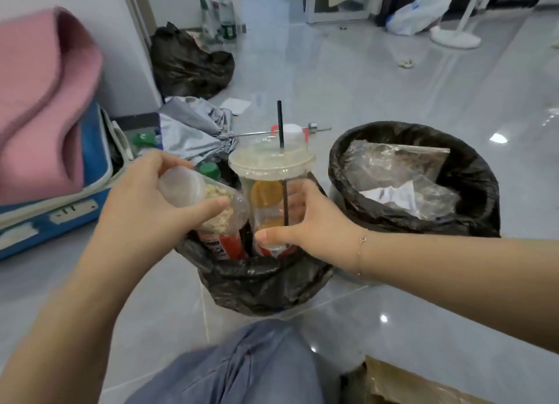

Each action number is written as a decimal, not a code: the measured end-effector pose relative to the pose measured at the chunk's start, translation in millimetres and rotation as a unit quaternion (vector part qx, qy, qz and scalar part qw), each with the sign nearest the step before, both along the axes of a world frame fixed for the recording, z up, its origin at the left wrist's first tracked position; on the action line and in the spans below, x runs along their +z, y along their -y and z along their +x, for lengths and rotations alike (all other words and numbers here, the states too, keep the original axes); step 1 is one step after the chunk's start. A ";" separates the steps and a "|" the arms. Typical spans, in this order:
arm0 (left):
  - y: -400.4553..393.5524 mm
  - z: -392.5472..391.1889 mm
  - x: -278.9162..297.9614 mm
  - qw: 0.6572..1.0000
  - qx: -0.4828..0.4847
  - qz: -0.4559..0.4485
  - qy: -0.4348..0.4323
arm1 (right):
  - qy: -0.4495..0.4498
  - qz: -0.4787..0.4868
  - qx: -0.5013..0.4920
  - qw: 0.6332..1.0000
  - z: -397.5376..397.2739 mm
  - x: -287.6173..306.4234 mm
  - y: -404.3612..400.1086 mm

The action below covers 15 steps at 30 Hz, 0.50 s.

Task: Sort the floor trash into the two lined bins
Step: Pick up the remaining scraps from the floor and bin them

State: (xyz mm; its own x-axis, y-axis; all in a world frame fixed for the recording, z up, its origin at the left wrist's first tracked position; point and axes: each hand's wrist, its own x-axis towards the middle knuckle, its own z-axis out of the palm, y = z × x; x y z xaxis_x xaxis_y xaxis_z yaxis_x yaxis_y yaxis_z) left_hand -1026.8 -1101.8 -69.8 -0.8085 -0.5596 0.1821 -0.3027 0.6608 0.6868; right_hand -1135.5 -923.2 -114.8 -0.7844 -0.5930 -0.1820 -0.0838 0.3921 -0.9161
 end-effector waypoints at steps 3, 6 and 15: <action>9.0 -4.2 -2.1 0.996 -0.057 -0.045 0.052 | -0.032 0.075 0.049 0.995 4.0 -21.9 10.0; 14.2 -7.2 -14.2 0.992 -0.090 -0.047 0.068 | -0.115 0.219 0.101 0.964 0.0 -28.7 15.1; 2.7 -18.5 -40.7 0.984 -0.161 -0.008 0.074 | -0.239 0.259 0.053 0.934 -10.9 -11.9 -16.6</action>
